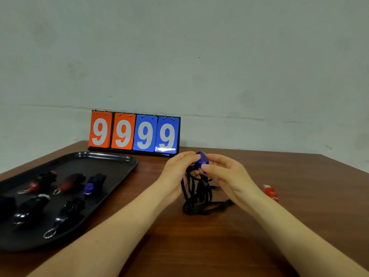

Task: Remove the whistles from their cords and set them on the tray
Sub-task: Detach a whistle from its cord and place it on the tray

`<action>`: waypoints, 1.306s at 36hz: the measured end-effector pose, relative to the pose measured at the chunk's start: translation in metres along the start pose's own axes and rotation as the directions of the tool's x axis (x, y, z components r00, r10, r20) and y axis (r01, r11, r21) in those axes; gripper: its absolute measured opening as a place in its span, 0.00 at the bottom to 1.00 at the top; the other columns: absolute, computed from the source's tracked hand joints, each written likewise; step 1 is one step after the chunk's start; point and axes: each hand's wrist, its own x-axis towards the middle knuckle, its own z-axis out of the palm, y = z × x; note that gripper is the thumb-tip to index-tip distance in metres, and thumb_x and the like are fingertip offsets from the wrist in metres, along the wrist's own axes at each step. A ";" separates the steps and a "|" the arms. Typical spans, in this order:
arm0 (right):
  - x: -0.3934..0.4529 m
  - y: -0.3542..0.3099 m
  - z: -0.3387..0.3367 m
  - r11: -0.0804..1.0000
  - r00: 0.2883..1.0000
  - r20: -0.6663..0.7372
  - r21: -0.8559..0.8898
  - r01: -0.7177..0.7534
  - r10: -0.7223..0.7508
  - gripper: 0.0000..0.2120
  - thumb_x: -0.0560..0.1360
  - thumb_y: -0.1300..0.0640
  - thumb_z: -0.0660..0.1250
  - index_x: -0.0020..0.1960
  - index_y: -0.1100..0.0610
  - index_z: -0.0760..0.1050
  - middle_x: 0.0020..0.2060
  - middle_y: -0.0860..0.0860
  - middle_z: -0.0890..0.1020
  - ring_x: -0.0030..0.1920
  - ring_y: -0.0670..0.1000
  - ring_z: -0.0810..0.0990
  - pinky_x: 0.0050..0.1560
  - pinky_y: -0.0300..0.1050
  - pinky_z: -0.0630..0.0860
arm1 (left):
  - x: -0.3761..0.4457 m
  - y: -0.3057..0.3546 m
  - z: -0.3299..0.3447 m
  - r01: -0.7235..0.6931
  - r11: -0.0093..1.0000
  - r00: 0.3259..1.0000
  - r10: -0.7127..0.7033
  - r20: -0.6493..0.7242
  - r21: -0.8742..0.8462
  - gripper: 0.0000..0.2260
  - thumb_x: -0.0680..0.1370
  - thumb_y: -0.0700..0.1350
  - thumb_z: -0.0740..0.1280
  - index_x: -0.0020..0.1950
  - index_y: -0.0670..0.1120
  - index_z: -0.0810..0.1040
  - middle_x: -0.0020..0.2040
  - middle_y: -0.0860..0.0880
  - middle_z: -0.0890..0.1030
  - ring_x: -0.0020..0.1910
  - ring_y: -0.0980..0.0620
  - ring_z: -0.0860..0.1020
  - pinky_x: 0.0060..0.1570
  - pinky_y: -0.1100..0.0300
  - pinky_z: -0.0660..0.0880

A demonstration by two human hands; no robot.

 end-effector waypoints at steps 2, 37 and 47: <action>0.001 0.001 0.000 1.000 1.000 0.004 0.017 -0.006 0.006 0.20 0.70 0.62 0.72 0.61 0.59 0.76 0.52 0.56 0.83 0.53 0.54 0.83 0.55 0.44 0.79 | 0.001 -0.001 0.000 0.035 0.999 0.999 -0.035 0.001 -0.035 0.06 0.77 0.39 0.67 0.54 0.41 0.78 0.47 0.43 0.82 0.41 0.52 0.79 0.40 0.62 0.76; 0.002 0.002 -0.003 0.988 0.984 -0.096 0.023 0.151 -0.149 0.08 0.72 0.62 0.70 0.50 0.58 0.75 0.37 0.51 0.82 0.36 0.50 0.78 0.40 0.42 0.77 | -0.008 0.000 0.005 -0.086 0.996 0.987 0.089 0.133 -0.030 0.07 0.78 0.34 0.62 0.43 0.42 0.77 0.44 0.44 0.82 0.38 0.51 0.81 0.37 0.63 0.78; 0.001 0.000 -0.001 0.985 0.981 -0.092 -0.021 0.169 -0.170 0.11 0.74 0.53 0.67 0.48 0.62 0.77 0.36 0.56 0.81 0.37 0.53 0.78 0.38 0.42 0.75 | -0.004 -0.006 0.005 0.007 0.995 0.994 0.003 0.106 -0.095 0.11 0.79 0.44 0.65 0.57 0.37 0.78 0.46 0.43 0.83 0.44 0.50 0.81 0.45 0.58 0.79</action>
